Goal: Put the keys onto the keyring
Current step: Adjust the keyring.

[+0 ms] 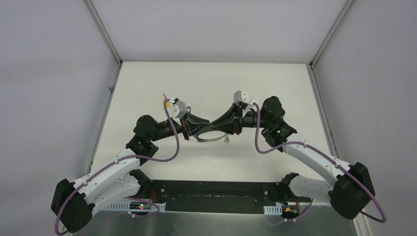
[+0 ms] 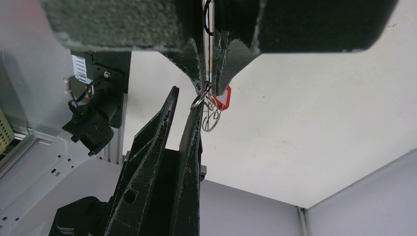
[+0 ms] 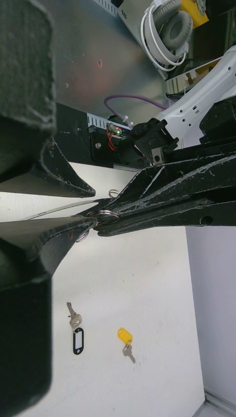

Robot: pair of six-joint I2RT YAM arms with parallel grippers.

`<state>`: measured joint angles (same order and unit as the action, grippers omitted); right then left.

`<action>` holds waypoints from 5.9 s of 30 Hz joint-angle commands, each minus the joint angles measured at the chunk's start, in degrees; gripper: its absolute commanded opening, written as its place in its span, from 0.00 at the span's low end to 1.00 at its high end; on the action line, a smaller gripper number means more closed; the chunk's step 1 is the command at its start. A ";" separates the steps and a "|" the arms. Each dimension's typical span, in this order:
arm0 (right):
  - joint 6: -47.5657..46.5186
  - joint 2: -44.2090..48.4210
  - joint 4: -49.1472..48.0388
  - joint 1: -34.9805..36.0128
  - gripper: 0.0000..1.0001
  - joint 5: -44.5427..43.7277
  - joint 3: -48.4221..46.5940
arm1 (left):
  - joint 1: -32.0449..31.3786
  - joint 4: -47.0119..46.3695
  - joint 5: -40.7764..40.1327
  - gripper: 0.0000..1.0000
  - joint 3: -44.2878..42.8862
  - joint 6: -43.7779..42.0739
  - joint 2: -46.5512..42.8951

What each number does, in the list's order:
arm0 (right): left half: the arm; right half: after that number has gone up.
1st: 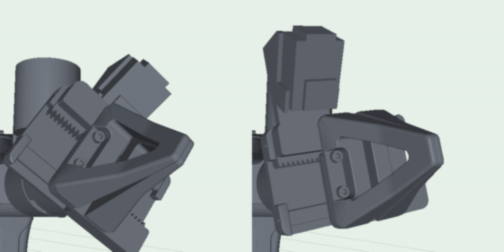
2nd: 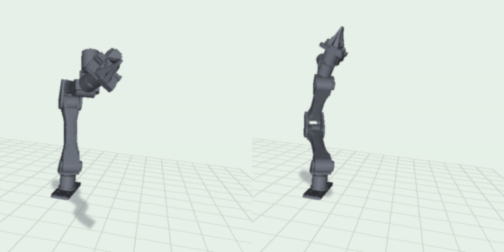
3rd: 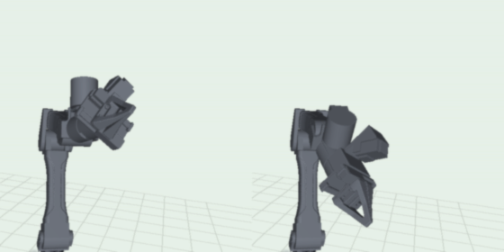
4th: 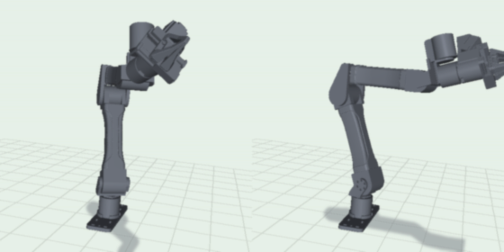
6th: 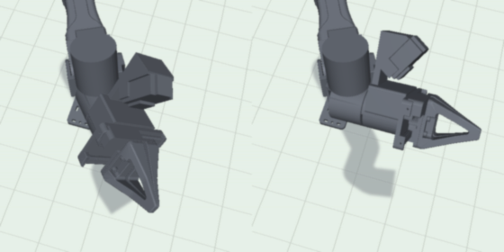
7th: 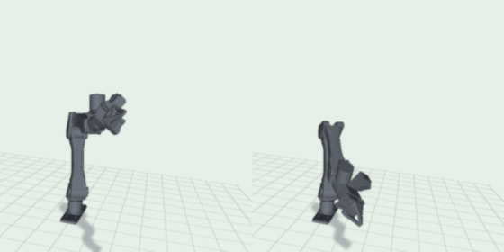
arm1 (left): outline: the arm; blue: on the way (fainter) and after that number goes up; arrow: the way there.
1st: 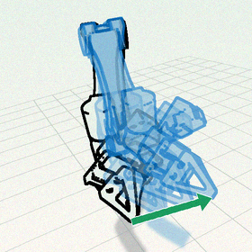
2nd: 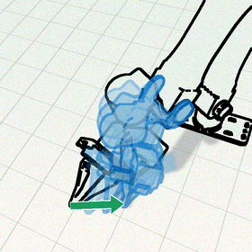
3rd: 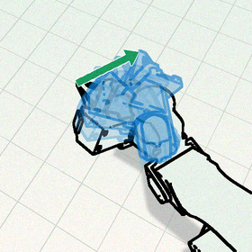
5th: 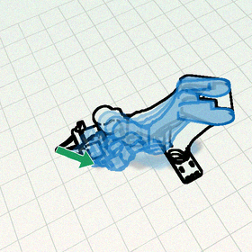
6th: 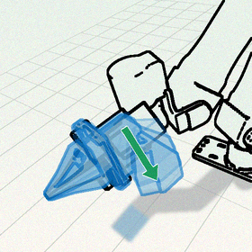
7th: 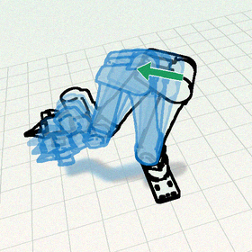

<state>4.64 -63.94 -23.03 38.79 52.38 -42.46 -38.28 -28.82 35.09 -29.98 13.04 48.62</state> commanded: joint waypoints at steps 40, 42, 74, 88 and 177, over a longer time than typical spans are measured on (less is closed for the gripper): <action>-7.54 1.74 13.42 1.40 0.00 -4.92 -6.12 | -0.43 20.73 3.52 0.50 -8.44 -7.65 -5.99; -8.76 1.95 15.79 1.34 0.00 -4.68 -6.52 | -0.50 26.03 3.71 0.55 -10.61 -10.05 -7.38; -8.63 4.87 20.57 1.38 0.00 -1.43 -3.54 | -3.37 39.72 11.30 0.50 -20.82 -18.65 4.42; -7.83 6.49 20.65 1.38 0.00 -1.67 -2.04 | -5.54 37.52 8.00 0.46 -20.55 -17.52 5.17; -4.83 1.41 21.22 1.38 0.00 -0.26 -7.88 | -7.33 57.04 3.14 0.00 -33.74 -28.07 14.69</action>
<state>-0.93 -62.54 0.32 40.27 51.53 -47.05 -45.08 28.69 39.40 -62.46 -14.72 65.36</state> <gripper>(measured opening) 0.007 0.028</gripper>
